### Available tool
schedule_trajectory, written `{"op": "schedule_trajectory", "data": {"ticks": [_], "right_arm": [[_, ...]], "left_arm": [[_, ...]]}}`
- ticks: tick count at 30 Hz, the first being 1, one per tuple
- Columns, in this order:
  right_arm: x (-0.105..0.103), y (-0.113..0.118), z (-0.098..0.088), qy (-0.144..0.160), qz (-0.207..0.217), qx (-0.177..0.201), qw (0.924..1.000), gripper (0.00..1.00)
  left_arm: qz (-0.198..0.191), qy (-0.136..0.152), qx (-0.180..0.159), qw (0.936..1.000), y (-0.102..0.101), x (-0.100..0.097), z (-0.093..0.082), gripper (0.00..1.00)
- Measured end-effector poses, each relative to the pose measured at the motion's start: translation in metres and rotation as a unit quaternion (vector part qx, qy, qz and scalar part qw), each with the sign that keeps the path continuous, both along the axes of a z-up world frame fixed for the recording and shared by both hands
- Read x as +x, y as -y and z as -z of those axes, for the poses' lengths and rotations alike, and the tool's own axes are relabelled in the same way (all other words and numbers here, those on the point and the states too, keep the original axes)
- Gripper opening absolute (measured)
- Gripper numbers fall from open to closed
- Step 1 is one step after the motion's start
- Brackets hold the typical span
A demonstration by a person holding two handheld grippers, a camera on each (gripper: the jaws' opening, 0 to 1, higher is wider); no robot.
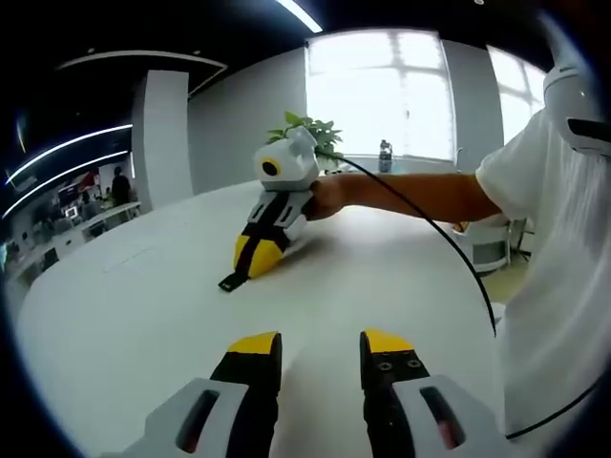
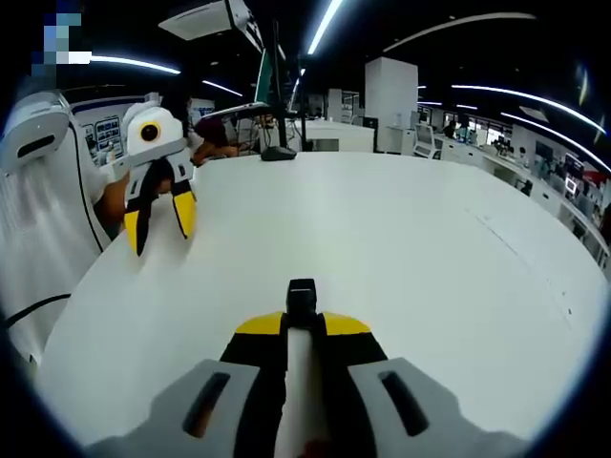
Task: Snap the two parts of the plastic buckle together until the buckle closes and remains connected.
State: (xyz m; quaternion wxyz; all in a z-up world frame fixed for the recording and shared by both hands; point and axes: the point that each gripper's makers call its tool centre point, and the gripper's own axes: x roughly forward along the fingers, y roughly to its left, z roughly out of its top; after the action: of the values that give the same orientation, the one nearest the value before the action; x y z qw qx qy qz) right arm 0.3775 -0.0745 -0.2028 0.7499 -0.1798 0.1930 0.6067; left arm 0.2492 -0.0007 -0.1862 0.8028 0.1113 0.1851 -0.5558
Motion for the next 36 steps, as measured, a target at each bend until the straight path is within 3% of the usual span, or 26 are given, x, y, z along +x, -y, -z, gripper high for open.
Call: {"op": "schedule_trajectory", "data": {"ticks": [12, 17, 22, 25, 29, 36], "right_arm": [[0.028, 0.005, -0.001, 0.004, -0.009, -0.003, 0.9999, 0.12], [0.042, 0.007, 0.0, 0.001, -0.012, -0.002, 0.9999, 0.12], [0.049, 0.008, -0.001, -0.003, -0.016, -0.004, 0.9999, 0.12], [0.055, 0.007, 0.001, -0.007, -0.026, -0.002, 0.9996, 0.12], [0.065, 0.004, 0.001, -0.006, -0.027, -0.002, 0.9996, 0.12], [0.067, 0.003, 0.001, -0.007, -0.024, 0.004, 0.9997, 0.12]], "left_arm": [[-0.078, 0.014, -0.002, 0.9968, -0.011, 0.023, -0.005, 0.32], [-0.119, -0.005, -0.018, 0.9927, -0.019, 0.036, -0.005, 0.32], [-0.141, -0.005, -0.022, 0.9898, -0.027, 0.041, -0.006, 0.32], [-0.169, 0.002, -0.011, 0.9856, -0.035, 0.047, -0.005, 0.32], [-0.198, -0.001, -0.025, 0.9798, -0.042, 0.053, -0.006, 0.32], [-0.209, -0.013, -0.033, 0.9772, -0.044, 0.057, 0.0, 0.32]]}}
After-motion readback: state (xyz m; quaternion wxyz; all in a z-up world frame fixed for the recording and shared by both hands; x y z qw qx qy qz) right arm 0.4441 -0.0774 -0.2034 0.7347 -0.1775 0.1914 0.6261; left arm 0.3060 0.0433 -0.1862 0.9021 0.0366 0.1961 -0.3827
